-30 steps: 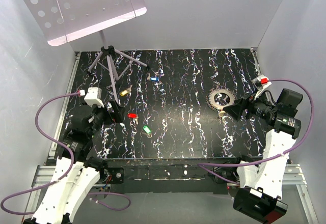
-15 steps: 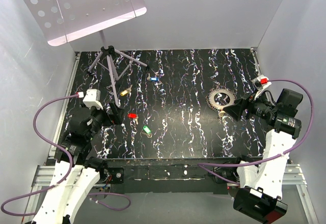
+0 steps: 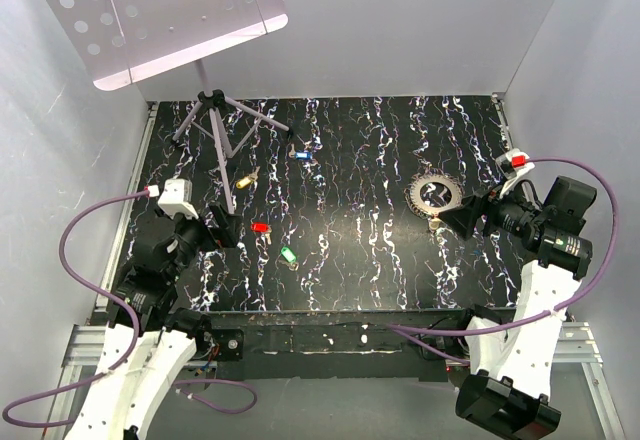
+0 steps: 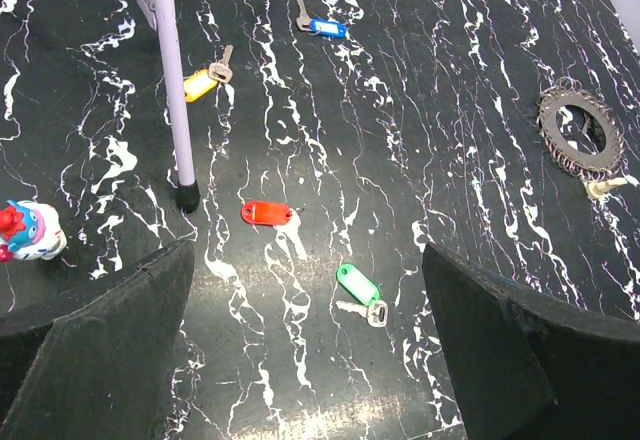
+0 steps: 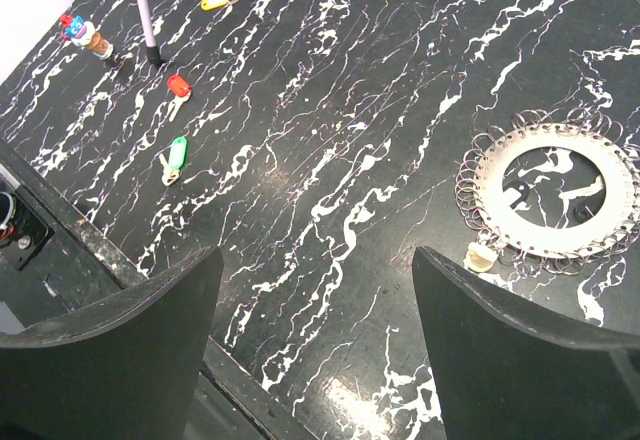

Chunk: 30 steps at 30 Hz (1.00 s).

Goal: Put the keys on the keyring

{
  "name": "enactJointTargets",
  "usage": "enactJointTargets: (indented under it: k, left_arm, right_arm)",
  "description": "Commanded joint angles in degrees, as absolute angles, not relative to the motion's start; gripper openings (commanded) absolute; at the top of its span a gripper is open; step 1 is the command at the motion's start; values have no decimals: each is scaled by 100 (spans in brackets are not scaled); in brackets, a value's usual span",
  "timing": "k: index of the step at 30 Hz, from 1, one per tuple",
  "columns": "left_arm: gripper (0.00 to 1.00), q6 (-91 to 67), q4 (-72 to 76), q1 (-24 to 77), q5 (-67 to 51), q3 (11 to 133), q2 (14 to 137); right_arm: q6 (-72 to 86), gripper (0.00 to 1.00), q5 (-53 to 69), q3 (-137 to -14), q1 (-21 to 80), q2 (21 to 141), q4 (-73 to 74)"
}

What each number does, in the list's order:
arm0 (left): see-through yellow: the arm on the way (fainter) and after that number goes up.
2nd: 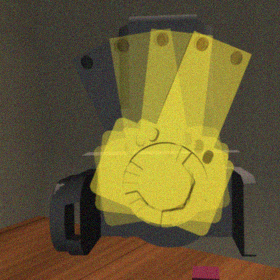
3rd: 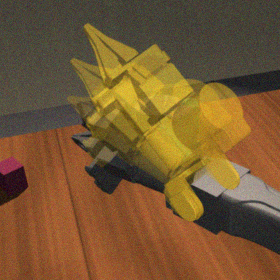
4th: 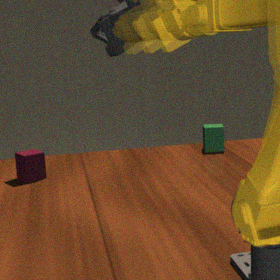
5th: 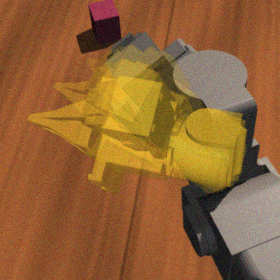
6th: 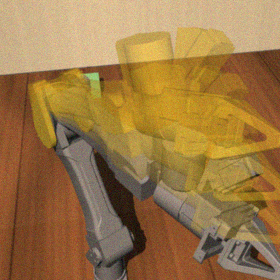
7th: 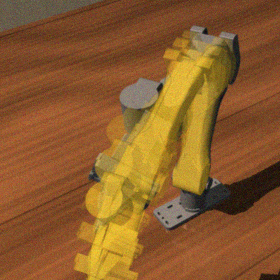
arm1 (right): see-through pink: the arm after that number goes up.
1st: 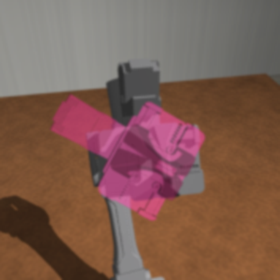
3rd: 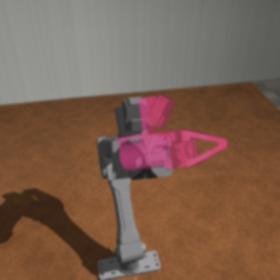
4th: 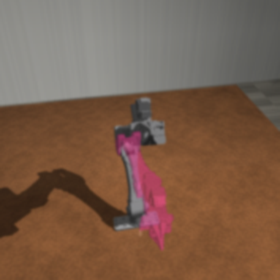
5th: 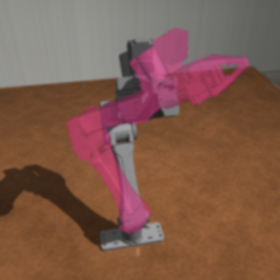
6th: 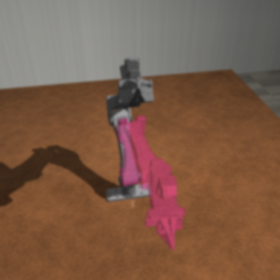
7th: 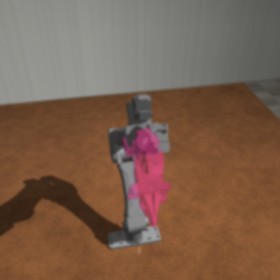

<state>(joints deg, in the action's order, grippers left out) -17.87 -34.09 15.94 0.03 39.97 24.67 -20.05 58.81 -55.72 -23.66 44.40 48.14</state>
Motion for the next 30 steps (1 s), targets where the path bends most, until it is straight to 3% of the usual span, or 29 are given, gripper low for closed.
enactJointTargets:
  k: [1,30]
  left_arm:
    - [98,-1811,-3559,1564,88,4236,2391]
    - [98,-1731,-3718,1564,237,4316,2294]
  right_arm:
    - [-1960,85,5959,-5775,-2399,4395,4869]
    - [-1090,88,6100,-5572,-2399,4359,4289]
